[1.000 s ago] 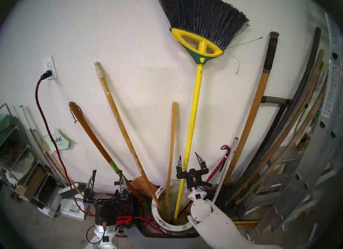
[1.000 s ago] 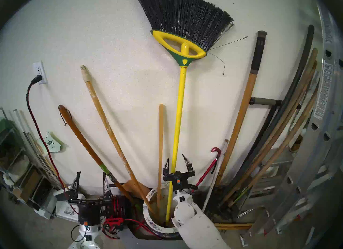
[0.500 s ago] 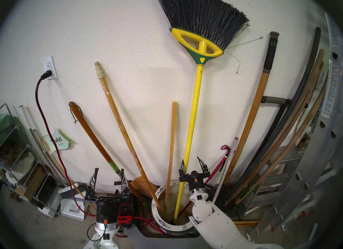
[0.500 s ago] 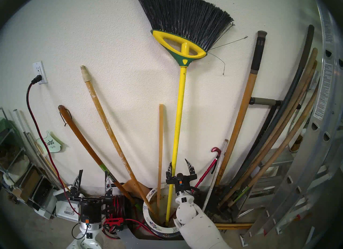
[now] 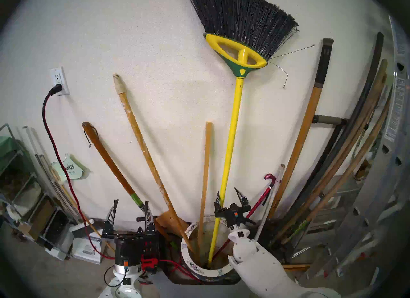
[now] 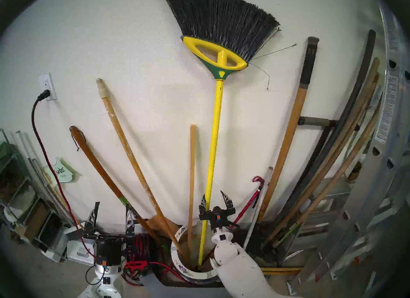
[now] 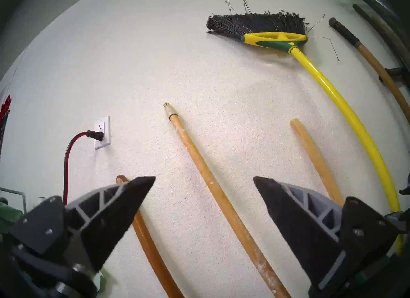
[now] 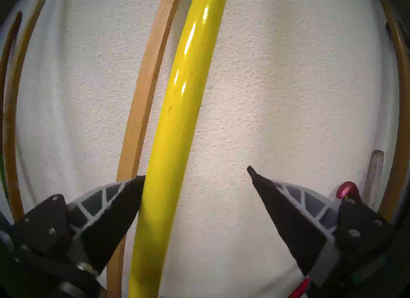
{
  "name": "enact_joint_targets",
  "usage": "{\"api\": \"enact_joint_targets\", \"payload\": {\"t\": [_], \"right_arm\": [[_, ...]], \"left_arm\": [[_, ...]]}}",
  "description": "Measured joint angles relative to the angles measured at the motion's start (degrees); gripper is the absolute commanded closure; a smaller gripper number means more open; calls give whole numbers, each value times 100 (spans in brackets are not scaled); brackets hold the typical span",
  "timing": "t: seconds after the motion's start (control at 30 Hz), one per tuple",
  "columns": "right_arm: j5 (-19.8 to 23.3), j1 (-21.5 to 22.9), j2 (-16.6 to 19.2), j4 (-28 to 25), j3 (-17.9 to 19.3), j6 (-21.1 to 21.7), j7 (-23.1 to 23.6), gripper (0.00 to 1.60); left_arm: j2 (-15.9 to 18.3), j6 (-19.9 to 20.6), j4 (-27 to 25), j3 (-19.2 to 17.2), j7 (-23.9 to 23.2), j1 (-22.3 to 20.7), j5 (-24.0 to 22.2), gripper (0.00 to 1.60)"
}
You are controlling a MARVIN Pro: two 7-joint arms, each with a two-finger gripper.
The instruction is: Take wooden sticks or brooms out of the pot
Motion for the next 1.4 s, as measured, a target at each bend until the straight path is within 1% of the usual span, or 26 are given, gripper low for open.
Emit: {"api": "enact_joint_targets", "payload": {"t": [0.17,0.2,0.37,0.5,0.73,0.77,0.83,0.9,0.93,0.97,1.0,1.03,1.07,1.4], "right_arm": [[220,106,-29,241,61,-23,277,0],[301,166,-43,385,86,-62,391,0],[420,276,-61,621,132,-168,595,0],[551,417,-65,946,184,-346,884,0],[758,587,-1,1292,285,-587,1365,0],[784,606,12,1328,301,-615,1424,11],[853,654,44,1429,348,-688,1568,81],[907,704,67,1541,378,-772,1727,96],[929,723,68,1592,385,-809,1808,113],[949,735,71,1629,397,-832,1856,125],[979,747,81,1678,423,-859,1903,125],[1017,757,99,1725,460,-883,1927,153],[1071,774,150,1785,517,-931,1973,160],[1298,784,368,2036,727,-1341,2434,160]], "left_arm": [[8,50,-14,18,-55,-20,-39,0],[13,75,-14,41,-89,-39,-63,0],[19,122,-12,103,-150,-78,-101,0],[21,156,24,172,-206,-130,-119,0],[-4,207,148,280,-273,-209,-127,0],[-10,214,161,293,-282,-220,-130,0],[-23,232,194,328,-305,-248,-137,0],[-36,245,230,360,-325,-277,-144,0],[-43,251,250,376,-335,-292,-148,0],[-48,255,265,387,-341,-303,-152,0],[-53,260,285,401,-350,-318,-157,0],[-58,265,305,414,-358,-332,-162,0],[-67,271,336,435,-371,-355,-171,0],[-121,254,611,591,-478,-575,-256,0]]}}
